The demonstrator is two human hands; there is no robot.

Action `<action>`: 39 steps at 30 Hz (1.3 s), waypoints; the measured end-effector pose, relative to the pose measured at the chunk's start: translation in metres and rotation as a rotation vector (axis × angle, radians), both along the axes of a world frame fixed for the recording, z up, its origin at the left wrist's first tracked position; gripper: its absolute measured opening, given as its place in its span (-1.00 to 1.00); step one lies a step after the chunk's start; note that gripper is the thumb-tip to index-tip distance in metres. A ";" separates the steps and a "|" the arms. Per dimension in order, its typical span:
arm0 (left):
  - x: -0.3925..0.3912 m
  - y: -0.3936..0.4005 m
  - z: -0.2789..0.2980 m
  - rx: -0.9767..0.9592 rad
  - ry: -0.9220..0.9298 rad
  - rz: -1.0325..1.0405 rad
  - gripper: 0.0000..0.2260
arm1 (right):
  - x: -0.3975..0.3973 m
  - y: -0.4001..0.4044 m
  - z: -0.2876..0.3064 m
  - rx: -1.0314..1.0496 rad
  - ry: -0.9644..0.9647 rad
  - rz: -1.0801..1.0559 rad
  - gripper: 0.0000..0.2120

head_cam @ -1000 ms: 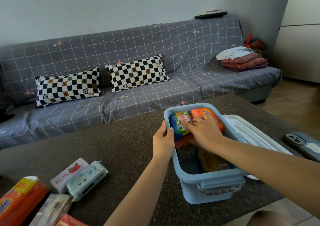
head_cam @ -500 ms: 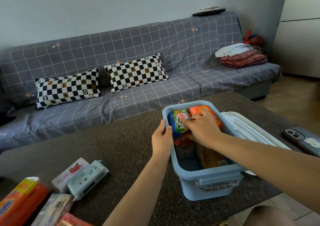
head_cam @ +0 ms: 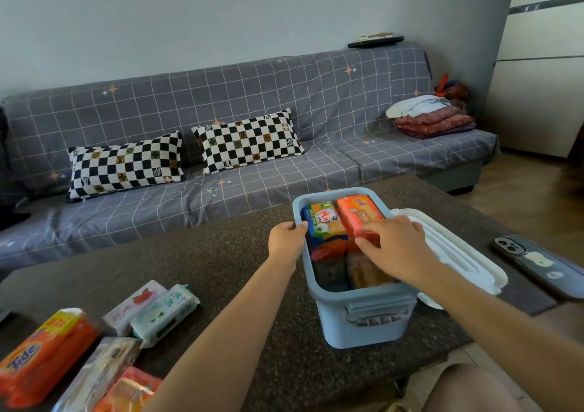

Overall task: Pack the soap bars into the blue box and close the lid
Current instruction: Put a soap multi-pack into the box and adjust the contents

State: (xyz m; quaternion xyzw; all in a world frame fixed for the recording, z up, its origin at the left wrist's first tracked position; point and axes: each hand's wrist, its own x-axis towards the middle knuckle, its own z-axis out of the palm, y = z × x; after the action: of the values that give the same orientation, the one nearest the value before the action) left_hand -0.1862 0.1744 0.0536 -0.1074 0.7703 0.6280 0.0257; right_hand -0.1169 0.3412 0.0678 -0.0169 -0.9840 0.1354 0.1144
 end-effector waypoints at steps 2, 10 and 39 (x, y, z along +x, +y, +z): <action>-0.002 -0.003 0.004 0.111 -0.085 0.044 -0.76 | 0.030 -0.010 -0.010 -0.086 0.060 -0.080 -0.63; 0.004 -0.028 0.002 0.298 -0.188 0.047 -0.74 | 0.053 -0.040 -0.045 -0.118 0.164 -0.161 -0.16; 0.036 -0.133 -0.022 0.441 -0.003 0.401 -0.50 | -0.037 -0.040 -0.020 -0.745 -0.191 -0.027 -0.38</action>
State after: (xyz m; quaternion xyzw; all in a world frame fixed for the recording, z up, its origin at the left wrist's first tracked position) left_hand -0.1505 0.0411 0.0313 -0.2504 0.5786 0.7726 -0.0750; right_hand -0.1535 0.3011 0.0481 -0.0825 -0.8733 0.4800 0.0102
